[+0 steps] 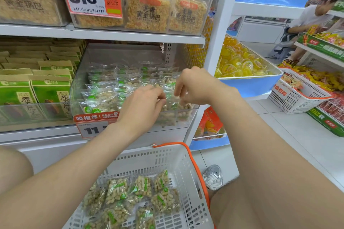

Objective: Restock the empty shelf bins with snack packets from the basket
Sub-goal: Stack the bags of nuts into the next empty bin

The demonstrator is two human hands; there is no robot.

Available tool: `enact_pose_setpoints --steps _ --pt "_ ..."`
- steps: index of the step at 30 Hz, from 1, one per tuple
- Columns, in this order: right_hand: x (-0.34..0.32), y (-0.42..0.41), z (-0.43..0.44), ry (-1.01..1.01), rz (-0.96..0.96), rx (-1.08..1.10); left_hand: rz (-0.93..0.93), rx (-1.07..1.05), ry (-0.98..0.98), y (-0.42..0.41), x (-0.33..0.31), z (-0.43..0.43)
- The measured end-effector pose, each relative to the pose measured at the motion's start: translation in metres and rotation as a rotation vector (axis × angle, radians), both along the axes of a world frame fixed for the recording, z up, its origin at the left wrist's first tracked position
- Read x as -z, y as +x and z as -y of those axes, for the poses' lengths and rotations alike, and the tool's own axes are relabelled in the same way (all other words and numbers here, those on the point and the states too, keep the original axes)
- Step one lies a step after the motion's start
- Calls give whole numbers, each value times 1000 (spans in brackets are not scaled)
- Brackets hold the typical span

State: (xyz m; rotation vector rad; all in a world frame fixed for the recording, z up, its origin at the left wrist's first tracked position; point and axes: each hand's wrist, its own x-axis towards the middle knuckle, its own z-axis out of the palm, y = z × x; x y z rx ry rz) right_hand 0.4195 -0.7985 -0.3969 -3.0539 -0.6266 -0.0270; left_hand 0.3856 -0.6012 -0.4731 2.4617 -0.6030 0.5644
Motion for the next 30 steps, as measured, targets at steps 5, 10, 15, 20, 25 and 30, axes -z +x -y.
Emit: enact_pose_setpoints --steps 5,10,15,20,25,30 --pt "18 -10 -11 -116 61 5 -6 3 86 -7 -4 0" --pt "20 -19 -6 -99 129 71 30 67 106 -20 -9 -15" --pt "24 -59 -24 137 419 111 289 31 171 -41 -19 -26" --pt "51 -98 -52 260 29 42 174 22 270 -70 -5 -41" --pt "110 -107 -72 -74 -365 -13 -290 111 849 -85 39 -62" --pt "173 -86 -89 -239 -488 -77 -488 310 1064 -87 81 -77"
